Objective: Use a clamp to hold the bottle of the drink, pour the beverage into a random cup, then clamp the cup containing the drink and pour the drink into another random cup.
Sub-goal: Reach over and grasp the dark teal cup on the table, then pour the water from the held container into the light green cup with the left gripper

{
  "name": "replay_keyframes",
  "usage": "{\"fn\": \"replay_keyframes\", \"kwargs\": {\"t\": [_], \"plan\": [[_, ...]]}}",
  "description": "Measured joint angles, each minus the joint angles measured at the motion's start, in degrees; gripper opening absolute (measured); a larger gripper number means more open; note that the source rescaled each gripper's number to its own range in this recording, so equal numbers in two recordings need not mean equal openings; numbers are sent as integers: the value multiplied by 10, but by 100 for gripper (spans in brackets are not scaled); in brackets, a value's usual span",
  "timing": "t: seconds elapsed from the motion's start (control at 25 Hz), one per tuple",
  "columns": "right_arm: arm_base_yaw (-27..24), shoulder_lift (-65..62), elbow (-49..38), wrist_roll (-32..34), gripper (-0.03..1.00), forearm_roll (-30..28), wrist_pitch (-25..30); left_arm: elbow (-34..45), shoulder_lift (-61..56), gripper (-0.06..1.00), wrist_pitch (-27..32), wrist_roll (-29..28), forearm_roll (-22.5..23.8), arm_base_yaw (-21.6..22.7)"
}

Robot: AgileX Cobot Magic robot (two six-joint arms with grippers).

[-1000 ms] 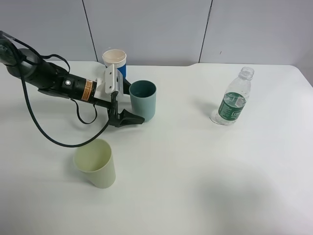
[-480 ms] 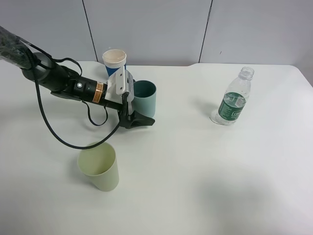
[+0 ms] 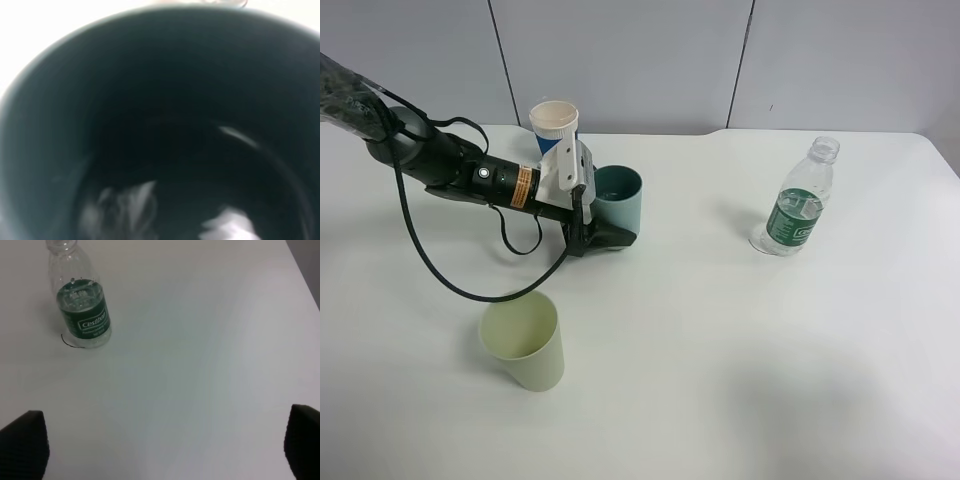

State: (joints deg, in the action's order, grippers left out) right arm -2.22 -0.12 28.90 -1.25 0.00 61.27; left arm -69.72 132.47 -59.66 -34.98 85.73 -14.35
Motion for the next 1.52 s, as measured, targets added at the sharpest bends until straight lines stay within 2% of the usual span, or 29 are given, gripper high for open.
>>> {"fn": "replay_keyframes", "kwargs": {"t": [0.52,0.84,1.0,1.28,1.4,1.52], "plan": [[0,0,0,0,94,0,0,0,-15,2,19,-4,-8,-1],[0,0,0,0,94,0,0,1,-71,2,40,-112,-27,-1],[0,0,0,0,94,0,0,1,-93,2,46,-127,-37,-1],[0,0,0,0,94,0,0,12,-127,2,66,-148,-87,-1],[0,0,0,0,94,0,0,44,-150,2,108,-150,-133,-1],[0,0,0,0,94,0,0,82,-179,2,174,-145,-200,-1]]}}
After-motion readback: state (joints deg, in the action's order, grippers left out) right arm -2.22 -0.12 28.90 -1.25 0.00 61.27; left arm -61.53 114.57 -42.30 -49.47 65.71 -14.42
